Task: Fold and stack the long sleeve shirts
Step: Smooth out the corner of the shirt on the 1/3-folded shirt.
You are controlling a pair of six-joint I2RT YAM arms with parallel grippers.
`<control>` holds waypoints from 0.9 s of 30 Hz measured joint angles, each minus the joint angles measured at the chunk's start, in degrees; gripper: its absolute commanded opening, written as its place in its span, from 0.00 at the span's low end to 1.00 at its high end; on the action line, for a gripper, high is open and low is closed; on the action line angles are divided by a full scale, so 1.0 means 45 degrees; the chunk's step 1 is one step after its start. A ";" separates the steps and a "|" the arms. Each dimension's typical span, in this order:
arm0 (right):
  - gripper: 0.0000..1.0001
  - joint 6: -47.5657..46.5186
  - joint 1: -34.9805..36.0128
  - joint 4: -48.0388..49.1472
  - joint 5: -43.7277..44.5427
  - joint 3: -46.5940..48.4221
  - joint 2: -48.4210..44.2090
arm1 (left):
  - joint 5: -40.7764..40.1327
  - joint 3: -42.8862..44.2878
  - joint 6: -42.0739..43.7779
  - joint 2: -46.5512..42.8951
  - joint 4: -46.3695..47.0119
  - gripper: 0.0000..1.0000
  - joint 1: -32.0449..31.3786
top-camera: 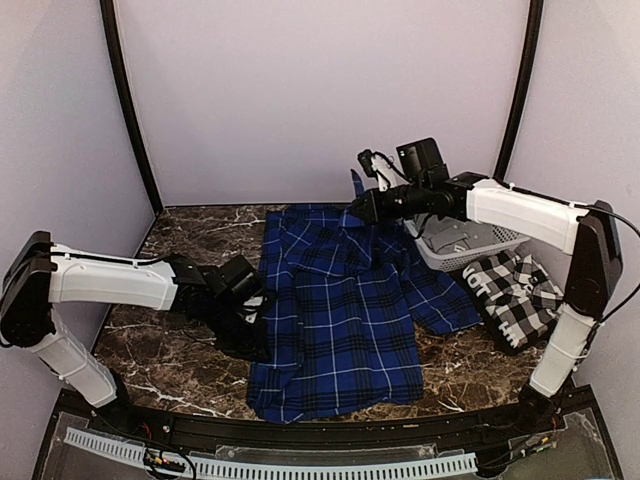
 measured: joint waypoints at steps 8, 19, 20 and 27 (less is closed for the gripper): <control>0.00 0.0063 0.0427 0.0204 -0.0126 -0.0029 0.0899 | 0.1229 0.0155 0.0500 0.0695 -0.0136 0.12 -0.1035; 0.00 0.0253 0.0457 0.0359 -0.0267 -0.0029 0.1185 | 0.4046 -0.0092 0.0869 0.1360 0.1141 0.21 -0.1642; 0.00 0.0253 0.0457 0.0364 -0.0267 -0.0029 0.1185 | 0.4235 -0.0199 0.0865 0.1520 0.1277 0.22 -0.1647; 0.00 0.0296 0.0457 0.0393 -0.0267 -0.0087 0.1185 | 0.4891 -0.0393 0.0860 0.2273 0.1651 0.27 -0.1661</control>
